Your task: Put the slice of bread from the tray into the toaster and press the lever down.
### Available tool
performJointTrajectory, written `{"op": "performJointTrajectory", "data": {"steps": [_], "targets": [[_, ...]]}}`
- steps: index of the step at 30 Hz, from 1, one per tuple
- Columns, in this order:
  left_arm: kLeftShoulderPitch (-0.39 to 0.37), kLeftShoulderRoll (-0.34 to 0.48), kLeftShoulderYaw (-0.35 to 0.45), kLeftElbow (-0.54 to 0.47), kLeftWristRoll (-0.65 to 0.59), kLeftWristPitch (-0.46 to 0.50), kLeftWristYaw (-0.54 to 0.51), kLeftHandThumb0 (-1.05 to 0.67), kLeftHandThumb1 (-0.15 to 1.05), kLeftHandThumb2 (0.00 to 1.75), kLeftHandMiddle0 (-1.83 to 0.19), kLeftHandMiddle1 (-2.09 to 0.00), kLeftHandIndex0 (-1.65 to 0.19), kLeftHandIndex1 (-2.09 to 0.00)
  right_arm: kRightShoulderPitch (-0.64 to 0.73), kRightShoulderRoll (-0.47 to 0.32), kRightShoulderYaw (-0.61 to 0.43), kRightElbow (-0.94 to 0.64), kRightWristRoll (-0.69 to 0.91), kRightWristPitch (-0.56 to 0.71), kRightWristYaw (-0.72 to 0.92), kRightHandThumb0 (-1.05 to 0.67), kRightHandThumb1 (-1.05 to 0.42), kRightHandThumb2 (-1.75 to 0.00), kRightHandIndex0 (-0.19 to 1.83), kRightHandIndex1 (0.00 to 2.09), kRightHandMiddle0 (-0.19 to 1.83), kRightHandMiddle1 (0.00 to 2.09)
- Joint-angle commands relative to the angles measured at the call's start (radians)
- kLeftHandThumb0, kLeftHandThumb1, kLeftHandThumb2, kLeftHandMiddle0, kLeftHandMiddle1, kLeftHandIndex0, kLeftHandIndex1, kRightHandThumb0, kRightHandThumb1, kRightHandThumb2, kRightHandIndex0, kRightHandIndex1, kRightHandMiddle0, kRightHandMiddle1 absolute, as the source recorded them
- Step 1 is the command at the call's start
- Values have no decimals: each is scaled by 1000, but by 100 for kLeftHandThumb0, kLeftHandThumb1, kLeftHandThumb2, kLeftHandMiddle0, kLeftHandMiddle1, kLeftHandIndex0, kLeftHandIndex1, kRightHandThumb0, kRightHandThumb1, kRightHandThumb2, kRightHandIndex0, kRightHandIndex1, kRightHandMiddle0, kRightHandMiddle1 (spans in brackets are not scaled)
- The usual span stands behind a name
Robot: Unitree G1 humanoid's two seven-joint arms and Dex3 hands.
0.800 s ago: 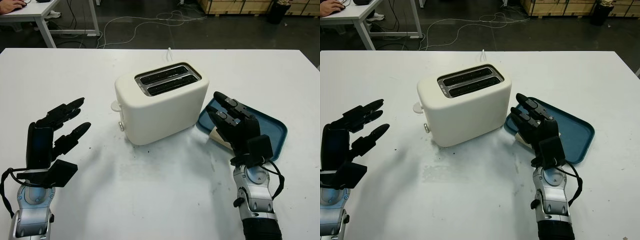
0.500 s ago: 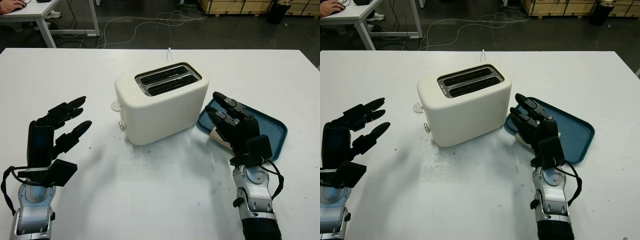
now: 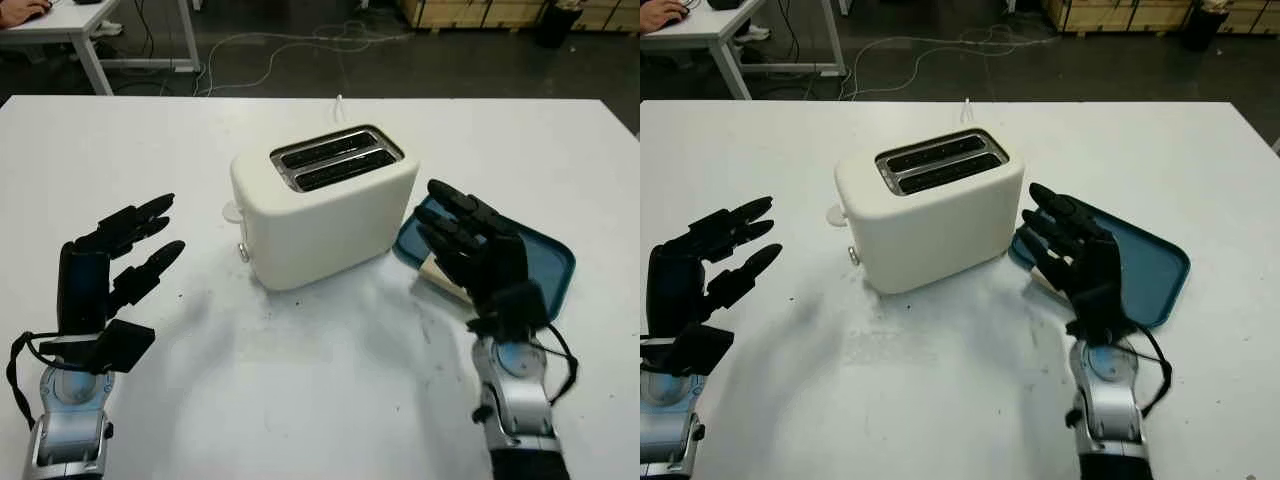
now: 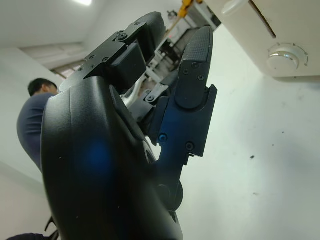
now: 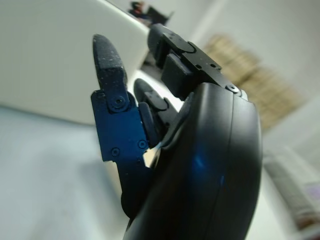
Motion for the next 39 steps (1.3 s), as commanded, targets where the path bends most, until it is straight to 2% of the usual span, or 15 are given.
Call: {"op": "performJointTrajectory", "data": {"steps": [1,8,14,22,39], "targets": [[-2,4,6,-8,-8,-4,0,-40,92,6,-97,-3,-84,0,42,-53,4,-44,-158,-73,-81,-48,-83,0,69,11,68,0],[-8,9,1,-9,-11,-3,-9,-41,92,5,-97,-3,-84,0,101,-179,12,-88,-449,-72,-195,-48,-77,0,57,4,57,0],[-11,18,12,-3,-27,-15,-20,-39,92,5,-97,-2,-84,0,143,-238,11,-117,-505,-13,-152,-47,-72,0,47,0,49,0],[-13,20,12,6,-38,-29,-24,-38,92,4,-98,-2,-85,0,121,-266,54,-46,-587,112,-141,-54,-72,0,47,1,45,0],[-3,21,22,-1,-40,-27,-23,-38,92,4,-98,-1,-84,0,101,-304,190,83,-745,282,-249,-53,-73,-1,41,0,40,0]]}}
